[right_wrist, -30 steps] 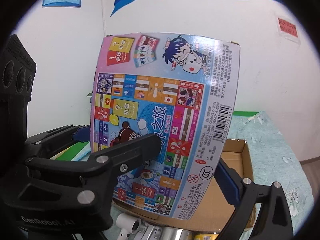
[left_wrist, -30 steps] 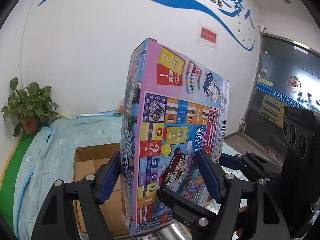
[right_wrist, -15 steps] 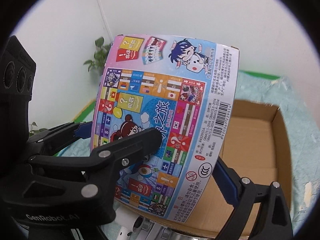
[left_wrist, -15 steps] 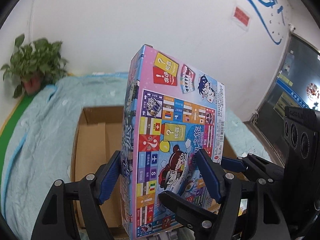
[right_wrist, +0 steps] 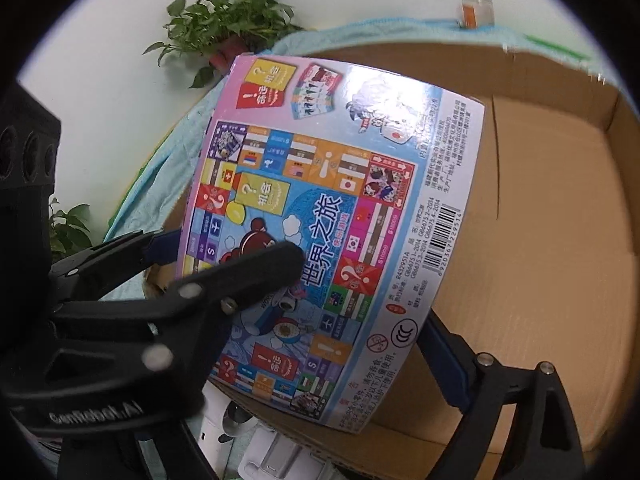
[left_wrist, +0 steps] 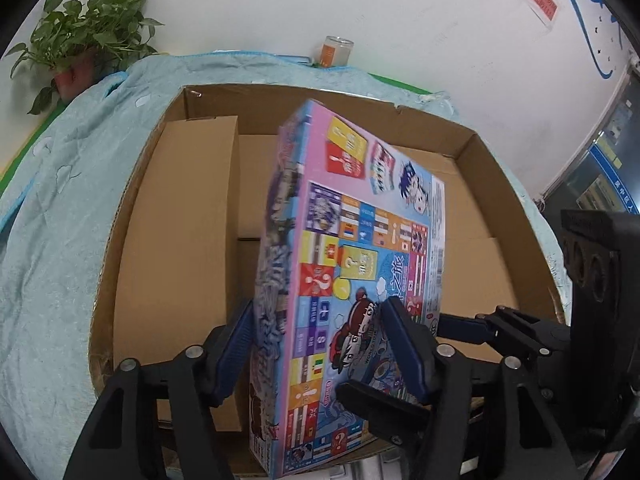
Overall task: Organize rigid objects
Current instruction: 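Lay the board-game box flat inside the tray box, open left tool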
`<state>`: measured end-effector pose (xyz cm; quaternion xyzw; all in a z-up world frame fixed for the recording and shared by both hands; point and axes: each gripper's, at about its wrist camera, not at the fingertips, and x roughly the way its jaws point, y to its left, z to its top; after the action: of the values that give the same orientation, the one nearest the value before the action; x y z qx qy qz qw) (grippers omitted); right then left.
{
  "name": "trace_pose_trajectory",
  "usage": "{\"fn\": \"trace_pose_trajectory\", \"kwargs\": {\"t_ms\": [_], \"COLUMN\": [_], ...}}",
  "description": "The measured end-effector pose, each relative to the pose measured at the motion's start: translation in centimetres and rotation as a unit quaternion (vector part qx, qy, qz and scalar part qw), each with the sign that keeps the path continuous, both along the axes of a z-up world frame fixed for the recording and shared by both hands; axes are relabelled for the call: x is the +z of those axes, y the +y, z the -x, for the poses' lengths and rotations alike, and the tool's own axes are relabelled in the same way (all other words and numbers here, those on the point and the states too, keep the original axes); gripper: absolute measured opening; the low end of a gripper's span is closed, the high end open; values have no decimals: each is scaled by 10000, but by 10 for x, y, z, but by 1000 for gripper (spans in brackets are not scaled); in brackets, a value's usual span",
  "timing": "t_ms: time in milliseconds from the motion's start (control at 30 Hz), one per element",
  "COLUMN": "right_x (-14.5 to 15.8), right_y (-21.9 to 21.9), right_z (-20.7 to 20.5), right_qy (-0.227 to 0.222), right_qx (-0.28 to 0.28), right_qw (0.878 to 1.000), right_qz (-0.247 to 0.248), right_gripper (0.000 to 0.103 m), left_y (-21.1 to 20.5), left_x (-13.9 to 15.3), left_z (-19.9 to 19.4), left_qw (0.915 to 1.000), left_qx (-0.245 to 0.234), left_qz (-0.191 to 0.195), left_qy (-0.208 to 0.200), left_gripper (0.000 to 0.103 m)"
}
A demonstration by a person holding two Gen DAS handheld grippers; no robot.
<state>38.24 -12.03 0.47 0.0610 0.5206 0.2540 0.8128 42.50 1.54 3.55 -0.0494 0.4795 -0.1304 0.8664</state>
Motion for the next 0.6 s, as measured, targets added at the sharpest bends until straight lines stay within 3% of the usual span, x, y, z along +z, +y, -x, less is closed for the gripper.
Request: {"fn": "trace_pose_trajectory", "kwargs": {"t_ms": [133, 300, 333, 367, 533, 567, 600], "right_x": [-13, -25, -25, -26, -16, -8, 1], "right_y": [-4, 3, 3, 3, -9, -13, -17], "right_z": [-7, -22, -22, -24, -14, -3, 9], "right_qy": [268, 346, 367, 385, 226, 67, -141], "right_qx": [-31, 100, 89, 55, -178, -201, -208], "right_qw": [9996, 9987, 9986, 9984, 9991, 9996, 9996], "right_qz": [80, 355, 383, 413, 302, 196, 145], "right_gripper": [82, 78, 75, 64, 62, 70, 76], "left_y": [3, 9, 10, 7, 6, 6, 7], "left_x": [-15, -17, -13, -5, 31, 40, 49], "left_z": [-6, 4, 8, 18, 64, 75, 87], "left_qw": [9991, 9978, 9980, 9983, 9963, 9953, 9937], "left_qx": [165, 272, 236, 164, -71, -62, -35], "left_qz": [-365, -584, -591, -552, -517, -506, -530], "left_qy": [137, 128, 54, -13, -678, -828, -985], "left_gripper": [41, 28, 25, 23, 23, 24, 35]}}
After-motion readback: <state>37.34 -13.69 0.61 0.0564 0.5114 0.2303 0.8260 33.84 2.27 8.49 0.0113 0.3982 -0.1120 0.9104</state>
